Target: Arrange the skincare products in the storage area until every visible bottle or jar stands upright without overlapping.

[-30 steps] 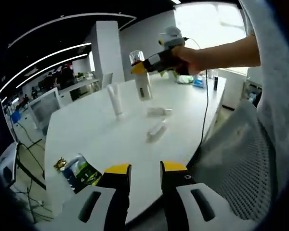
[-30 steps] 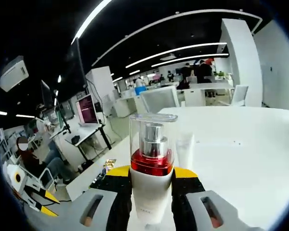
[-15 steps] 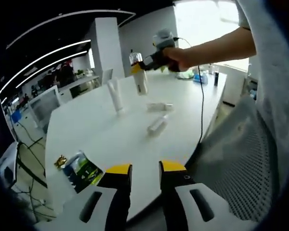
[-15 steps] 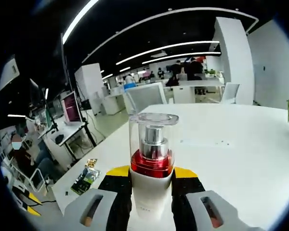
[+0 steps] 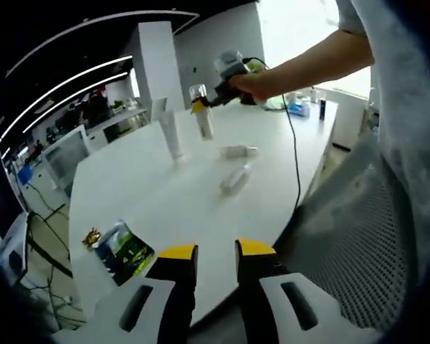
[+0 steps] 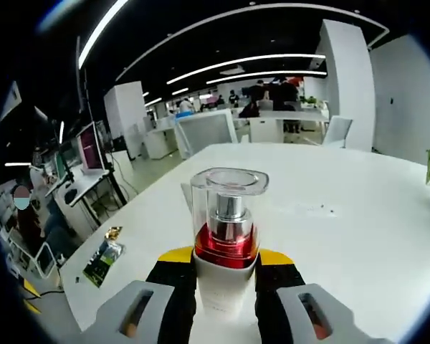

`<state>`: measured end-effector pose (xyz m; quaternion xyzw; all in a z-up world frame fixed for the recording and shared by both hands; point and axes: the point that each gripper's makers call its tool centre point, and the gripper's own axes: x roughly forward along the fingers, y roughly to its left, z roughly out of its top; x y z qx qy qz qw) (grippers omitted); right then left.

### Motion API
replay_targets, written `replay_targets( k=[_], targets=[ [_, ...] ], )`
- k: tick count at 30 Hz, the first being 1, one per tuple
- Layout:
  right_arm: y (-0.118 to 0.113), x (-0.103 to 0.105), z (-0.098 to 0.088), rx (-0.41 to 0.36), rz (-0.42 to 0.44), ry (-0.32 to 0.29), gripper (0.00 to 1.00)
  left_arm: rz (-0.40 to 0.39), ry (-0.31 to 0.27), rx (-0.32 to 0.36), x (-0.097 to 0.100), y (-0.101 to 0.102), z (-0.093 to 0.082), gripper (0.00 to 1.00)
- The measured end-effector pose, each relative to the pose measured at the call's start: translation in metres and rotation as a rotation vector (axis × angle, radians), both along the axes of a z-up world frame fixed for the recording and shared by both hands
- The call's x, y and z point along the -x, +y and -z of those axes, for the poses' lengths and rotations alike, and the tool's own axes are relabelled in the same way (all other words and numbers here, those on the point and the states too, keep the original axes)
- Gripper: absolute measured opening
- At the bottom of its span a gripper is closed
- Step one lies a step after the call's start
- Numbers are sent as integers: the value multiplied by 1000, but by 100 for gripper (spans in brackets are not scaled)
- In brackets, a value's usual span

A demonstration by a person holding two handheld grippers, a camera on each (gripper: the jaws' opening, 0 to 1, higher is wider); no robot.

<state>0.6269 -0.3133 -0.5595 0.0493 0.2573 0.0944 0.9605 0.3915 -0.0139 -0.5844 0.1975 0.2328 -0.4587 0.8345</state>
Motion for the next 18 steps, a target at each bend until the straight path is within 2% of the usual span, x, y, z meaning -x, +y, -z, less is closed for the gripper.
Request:
replay_targets(
  k=[9,18],
  targets=[
    [-19,-21,12,29,23,14,24,1,11,-22,0,1,5,17],
    [-26,-34,25,29,42,25,24,9,19,-51,2,3,10,15]
  ],
)
